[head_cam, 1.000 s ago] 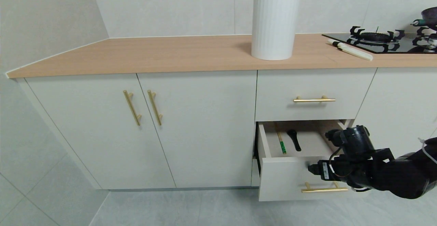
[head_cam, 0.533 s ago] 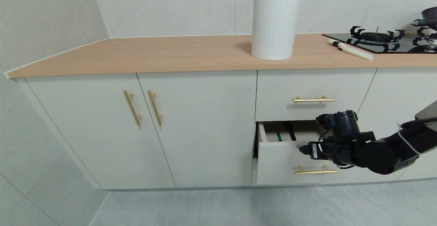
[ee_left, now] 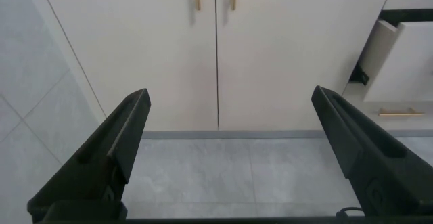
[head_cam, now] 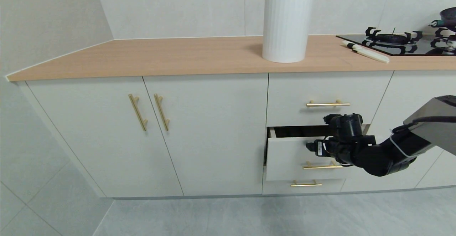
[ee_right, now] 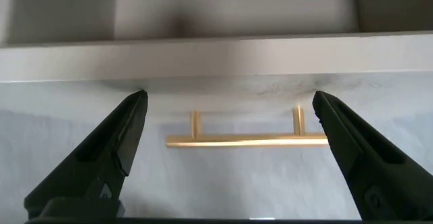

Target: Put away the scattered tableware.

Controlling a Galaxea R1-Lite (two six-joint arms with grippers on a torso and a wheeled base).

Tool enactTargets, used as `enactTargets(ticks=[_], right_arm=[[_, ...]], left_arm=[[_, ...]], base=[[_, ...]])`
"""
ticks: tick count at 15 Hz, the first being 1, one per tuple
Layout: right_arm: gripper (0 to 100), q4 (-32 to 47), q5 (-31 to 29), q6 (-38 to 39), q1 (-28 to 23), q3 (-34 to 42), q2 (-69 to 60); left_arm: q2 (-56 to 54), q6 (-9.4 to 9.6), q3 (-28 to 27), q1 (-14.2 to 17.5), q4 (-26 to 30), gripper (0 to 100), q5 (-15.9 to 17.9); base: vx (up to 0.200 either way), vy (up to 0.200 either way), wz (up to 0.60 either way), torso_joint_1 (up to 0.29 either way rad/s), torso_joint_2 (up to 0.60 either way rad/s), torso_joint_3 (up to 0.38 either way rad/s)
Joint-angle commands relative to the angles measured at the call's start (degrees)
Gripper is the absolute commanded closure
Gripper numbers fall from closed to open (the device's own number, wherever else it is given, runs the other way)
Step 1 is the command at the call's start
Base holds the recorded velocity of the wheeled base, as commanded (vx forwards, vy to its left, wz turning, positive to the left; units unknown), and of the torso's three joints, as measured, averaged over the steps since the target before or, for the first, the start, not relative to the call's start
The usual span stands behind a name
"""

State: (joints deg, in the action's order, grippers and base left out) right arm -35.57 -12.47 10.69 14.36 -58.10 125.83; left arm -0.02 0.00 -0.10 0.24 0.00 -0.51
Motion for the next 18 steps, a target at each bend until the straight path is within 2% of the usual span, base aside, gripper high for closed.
enactTargets(ticks=[1,8,14,18], right_arm=[[0,-1.96,-0.19,0.03,-0.12,0.0,2.84],[0,-8.72,-3.44,0.21,-0.56,-1.84,6.36],[0,-16.63,-8.18,1.35,-0.56,-6.68,12.33],[0,-18.39,-10.12,1.35,-0.65,-8.61,13.74]], left_arm=[[0.02,0.0,0.1,0.02,0.0,0,-0.02],[0.02,0.0,0.01,0.02,0.0,0,-0.02],[0.02,0.0,0.01,0.02,0.0,0,-0.02],[0.02,0.0,0.01,0.02,0.0,0,-0.02]], base=[[0.0,0.0,0.0,0.0,0.0,0.0],[0.0,0.0,0.0,0.0,0.0,0.0],[0.0,0.0,0.0,0.0,0.0,0.0],[0.0,0.0,0.0,0.0,0.0,0.0]])
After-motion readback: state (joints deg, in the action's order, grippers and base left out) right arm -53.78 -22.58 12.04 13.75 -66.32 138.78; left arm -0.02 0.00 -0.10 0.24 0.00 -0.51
